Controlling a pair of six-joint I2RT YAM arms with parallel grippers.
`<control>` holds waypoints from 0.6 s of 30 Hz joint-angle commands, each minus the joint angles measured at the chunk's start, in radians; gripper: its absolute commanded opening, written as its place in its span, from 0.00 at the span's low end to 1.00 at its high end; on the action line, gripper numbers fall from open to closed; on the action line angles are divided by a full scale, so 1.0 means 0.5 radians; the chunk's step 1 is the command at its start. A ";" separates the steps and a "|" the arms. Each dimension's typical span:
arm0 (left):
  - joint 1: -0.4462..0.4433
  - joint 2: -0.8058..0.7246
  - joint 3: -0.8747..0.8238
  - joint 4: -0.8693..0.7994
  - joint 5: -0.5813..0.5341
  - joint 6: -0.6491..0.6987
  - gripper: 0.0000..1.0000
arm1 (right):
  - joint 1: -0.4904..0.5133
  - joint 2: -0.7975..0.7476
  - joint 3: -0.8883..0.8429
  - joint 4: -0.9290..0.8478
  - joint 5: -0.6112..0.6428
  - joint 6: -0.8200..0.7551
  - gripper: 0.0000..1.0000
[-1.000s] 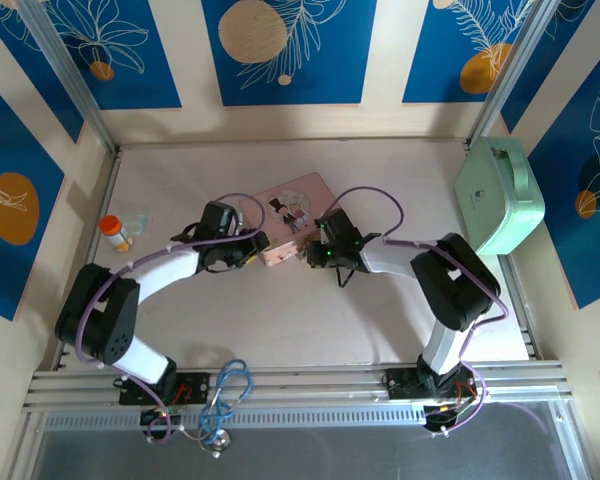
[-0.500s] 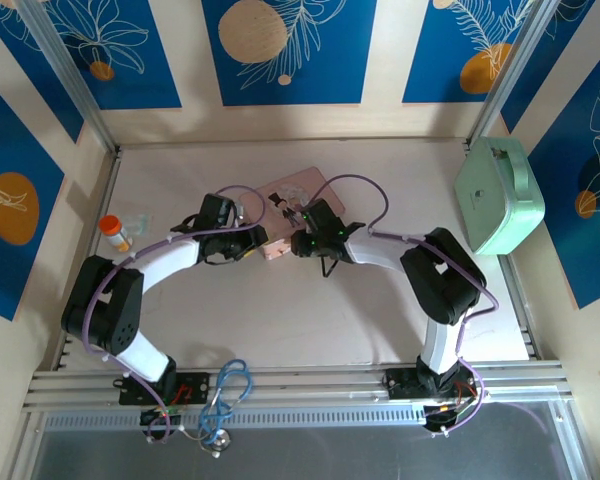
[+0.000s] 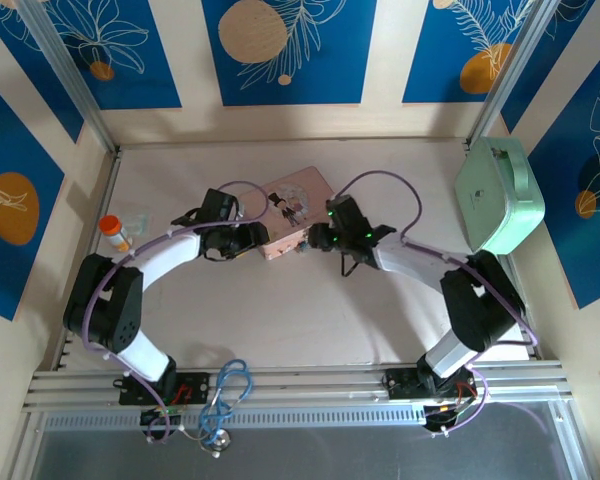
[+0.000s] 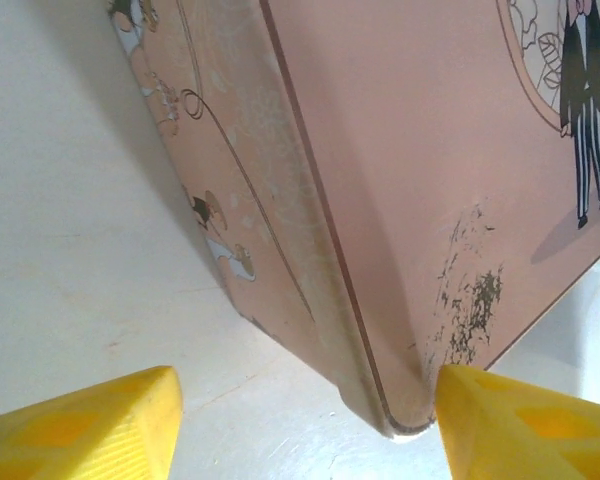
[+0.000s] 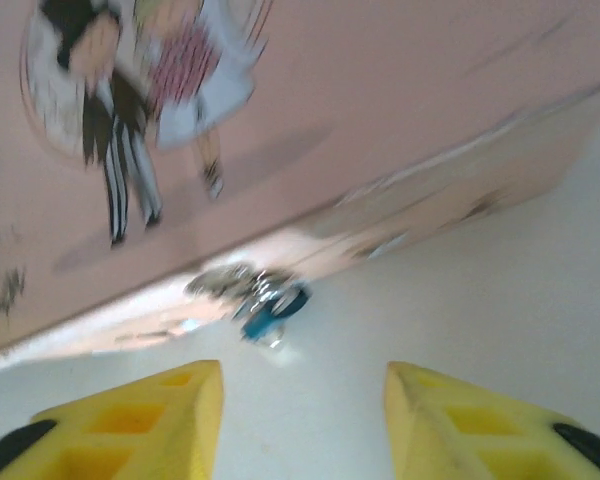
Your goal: Unlock the padlock with the key
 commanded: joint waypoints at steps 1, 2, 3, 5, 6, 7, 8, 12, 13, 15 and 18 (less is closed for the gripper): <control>-0.091 -0.136 0.076 -0.216 -0.134 0.117 0.72 | -0.164 -0.087 0.172 -0.167 -0.036 -0.067 0.55; -0.110 -0.154 0.066 -0.209 -0.154 0.113 0.75 | -0.219 -0.054 0.262 -0.245 -0.063 -0.089 0.58; -0.124 -0.163 0.057 -0.200 -0.169 0.104 0.77 | -0.277 0.014 0.370 -0.314 -0.113 -0.111 0.60; -0.130 -0.158 0.046 -0.180 -0.183 0.076 0.80 | -0.380 0.194 0.618 -0.513 -0.251 -0.147 0.60; -0.131 -0.148 0.043 -0.170 -0.186 0.053 0.81 | -0.420 0.278 0.709 -0.564 -0.323 -0.160 0.60; -0.131 -0.140 0.046 -0.164 -0.189 0.038 0.82 | -0.450 0.349 0.787 -0.609 -0.386 -0.169 0.59; -0.131 -0.136 0.045 -0.144 -0.197 0.013 0.82 | -0.475 0.425 0.870 -0.650 -0.456 -0.179 0.58; -0.103 -0.138 0.042 -0.048 -0.216 -0.087 0.83 | -0.509 0.669 1.085 -0.783 -0.550 -0.200 0.51; -0.090 -0.136 0.043 -0.025 -0.208 -0.109 0.83 | -0.508 0.700 1.101 -0.794 -0.553 -0.197 0.50; -0.068 -0.133 0.039 0.028 -0.197 -0.140 0.83 | -0.504 0.731 1.101 -0.799 -0.550 -0.183 0.47; -0.032 -0.089 0.056 0.059 -0.180 -0.154 0.81 | -0.497 0.716 1.036 -0.769 -0.541 -0.159 0.43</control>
